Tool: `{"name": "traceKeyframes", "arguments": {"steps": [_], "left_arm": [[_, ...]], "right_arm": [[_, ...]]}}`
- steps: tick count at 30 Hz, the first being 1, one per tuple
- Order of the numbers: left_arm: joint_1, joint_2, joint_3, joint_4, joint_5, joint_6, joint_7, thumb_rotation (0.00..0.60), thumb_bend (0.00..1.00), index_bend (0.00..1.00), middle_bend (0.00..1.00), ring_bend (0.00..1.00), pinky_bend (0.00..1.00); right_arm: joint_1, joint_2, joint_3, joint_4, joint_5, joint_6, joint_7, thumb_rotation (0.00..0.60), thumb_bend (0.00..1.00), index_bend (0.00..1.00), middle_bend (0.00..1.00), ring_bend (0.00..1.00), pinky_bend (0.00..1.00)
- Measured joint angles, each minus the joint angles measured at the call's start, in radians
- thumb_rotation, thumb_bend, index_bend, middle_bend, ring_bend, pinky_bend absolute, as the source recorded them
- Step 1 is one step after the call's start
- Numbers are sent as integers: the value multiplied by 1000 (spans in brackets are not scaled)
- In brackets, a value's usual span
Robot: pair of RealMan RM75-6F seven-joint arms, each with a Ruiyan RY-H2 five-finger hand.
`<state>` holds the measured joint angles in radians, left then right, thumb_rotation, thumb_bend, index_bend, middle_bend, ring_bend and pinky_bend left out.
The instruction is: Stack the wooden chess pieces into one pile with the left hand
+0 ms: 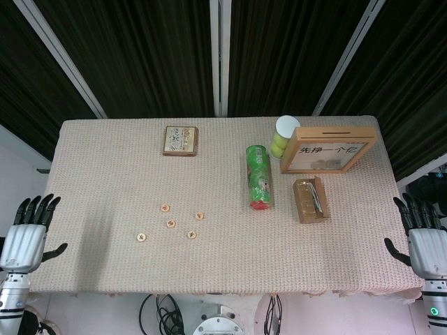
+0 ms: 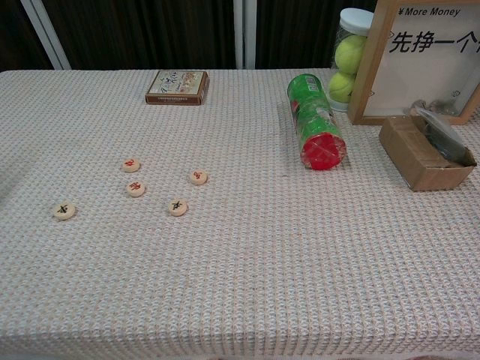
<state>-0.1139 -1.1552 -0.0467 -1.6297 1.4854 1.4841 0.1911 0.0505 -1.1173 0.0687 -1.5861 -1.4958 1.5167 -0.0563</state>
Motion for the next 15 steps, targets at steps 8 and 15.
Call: {"name": "traceKeyframes", "arguments": {"steps": [8,15], "left_arm": [[-1,6,2,-12,14,5,8,600,102,79,40,0,3],[2,15,5,-19,12,2,-1,600,102,79,40,0,4]], "right_arm": [[-1,0,-1,-1,-5,2,-6,600,225,0,0,0,0],[5,-7,0,-4,-4,-8,-21,600,225,0,0,0,0]]}}
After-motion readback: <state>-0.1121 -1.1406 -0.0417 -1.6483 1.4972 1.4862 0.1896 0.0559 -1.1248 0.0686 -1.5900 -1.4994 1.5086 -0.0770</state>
